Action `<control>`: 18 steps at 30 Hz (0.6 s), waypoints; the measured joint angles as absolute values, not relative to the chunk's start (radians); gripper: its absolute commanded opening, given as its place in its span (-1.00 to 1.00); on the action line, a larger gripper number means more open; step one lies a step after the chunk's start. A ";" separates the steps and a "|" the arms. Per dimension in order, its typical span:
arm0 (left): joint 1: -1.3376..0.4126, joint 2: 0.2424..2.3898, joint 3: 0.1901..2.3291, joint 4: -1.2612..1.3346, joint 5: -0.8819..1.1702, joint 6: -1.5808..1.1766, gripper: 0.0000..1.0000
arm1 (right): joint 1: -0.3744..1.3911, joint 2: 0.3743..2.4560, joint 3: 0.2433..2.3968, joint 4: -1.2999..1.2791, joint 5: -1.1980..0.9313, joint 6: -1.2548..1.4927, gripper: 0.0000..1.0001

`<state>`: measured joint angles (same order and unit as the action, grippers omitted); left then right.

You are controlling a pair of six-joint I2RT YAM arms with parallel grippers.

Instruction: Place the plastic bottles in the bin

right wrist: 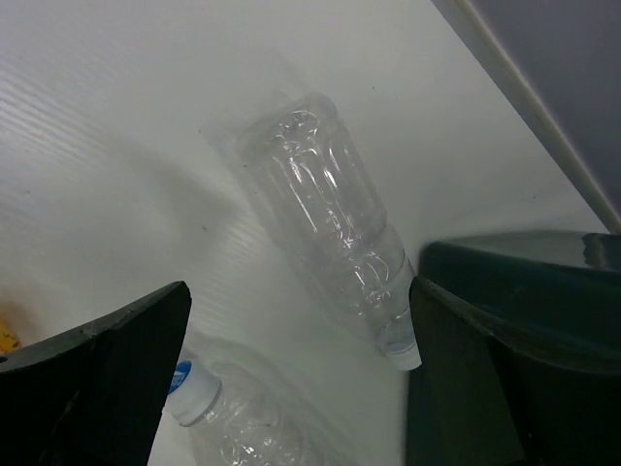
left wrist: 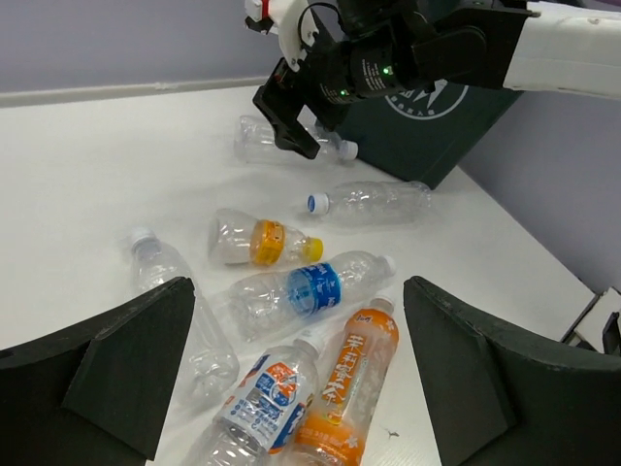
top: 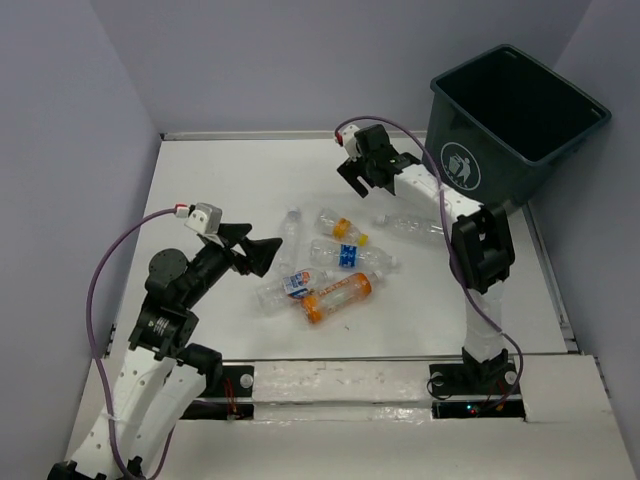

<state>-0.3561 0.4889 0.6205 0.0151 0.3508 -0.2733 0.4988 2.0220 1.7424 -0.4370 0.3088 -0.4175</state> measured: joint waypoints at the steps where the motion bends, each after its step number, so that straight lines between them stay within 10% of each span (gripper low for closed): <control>1: -0.356 0.503 0.623 0.009 0.343 -0.274 0.98 | 0.496 2.058 1.772 -0.440 0.311 -0.436 0.99; 14: -0.354 0.581 0.628 -0.021 0.309 -0.273 0.98 | 0.441 2.350 1.980 -0.486 0.289 -0.627 0.91; 18: -0.349 0.612 0.632 -0.020 0.305 -0.271 0.98 | 0.421 2.399 2.028 -0.487 0.279 -0.666 0.61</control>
